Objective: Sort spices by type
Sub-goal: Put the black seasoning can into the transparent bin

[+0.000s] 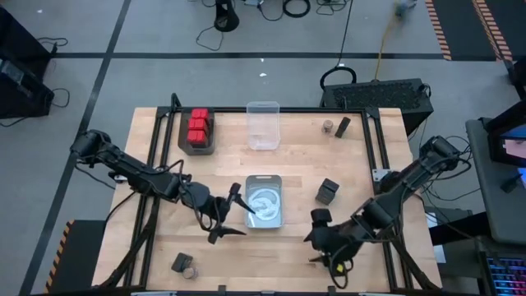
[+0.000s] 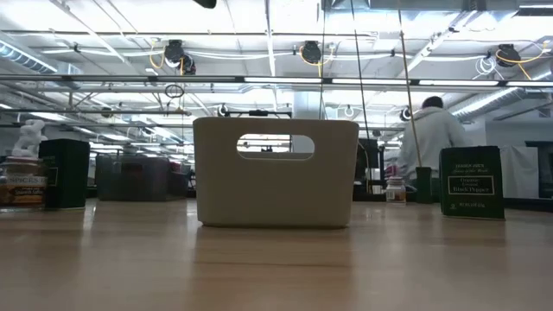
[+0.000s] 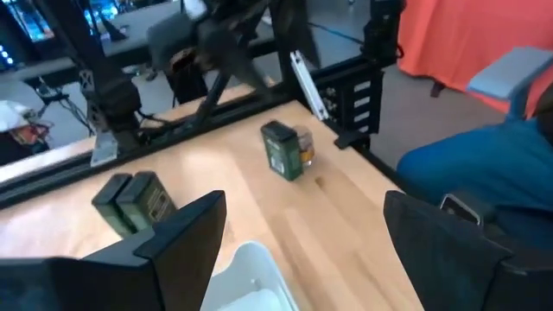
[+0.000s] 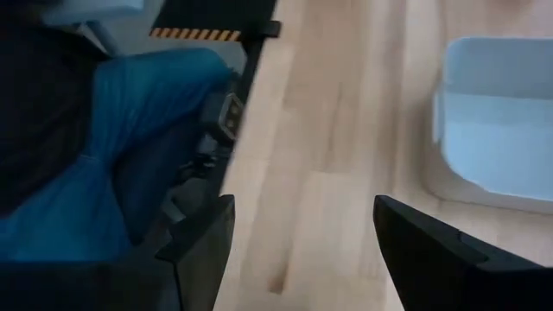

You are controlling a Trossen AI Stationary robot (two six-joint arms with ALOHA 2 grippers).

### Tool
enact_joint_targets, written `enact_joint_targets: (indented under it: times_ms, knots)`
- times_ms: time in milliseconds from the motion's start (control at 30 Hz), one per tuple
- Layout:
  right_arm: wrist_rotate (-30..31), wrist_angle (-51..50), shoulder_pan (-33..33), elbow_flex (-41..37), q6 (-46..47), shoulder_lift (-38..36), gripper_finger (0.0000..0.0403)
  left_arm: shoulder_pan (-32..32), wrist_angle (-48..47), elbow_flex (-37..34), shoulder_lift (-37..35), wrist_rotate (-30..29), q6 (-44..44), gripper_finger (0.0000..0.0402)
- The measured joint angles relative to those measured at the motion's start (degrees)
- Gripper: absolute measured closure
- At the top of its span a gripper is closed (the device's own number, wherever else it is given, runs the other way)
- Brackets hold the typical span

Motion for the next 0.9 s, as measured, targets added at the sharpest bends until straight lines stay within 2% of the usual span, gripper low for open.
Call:
enact_joint_targets:
  times_ms: [233, 400, 633, 767, 900]
  knots:
    - [-1.9, 1.7, 2.9, 0.0, 4.9, 3.1, 0.0145, 0.8, -4.2, -0.1, 1.0, 0.0, -3.7, 0.0081]
    - [-3.2, 1.7, 4.0, 0.0, 6.6, 6.1, 0.0145, 0.8, -3.8, -0.1, 2.5, 0.0, -4.0, 0.0081]
    - [-5.9, -4.4, 4.4, 0.0, 7.2, 10.3, 0.0145, 1.0, -3.3, -0.1, 3.1, 0.1, -4.1, 0.0081]
    - [-9.4, -8.1, 4.5, 0.0, 9.1, 11.5, 0.0145, 1.0, -3.4, -0.1, 3.1, 0.1, -4.1, 0.0081]
    - [-10.0, -9.9, 4.7, 0.0, 9.7, 11.5, 0.0145, 1.0, -3.4, -0.1, 3.1, 0.1, -4.1, 0.0081]
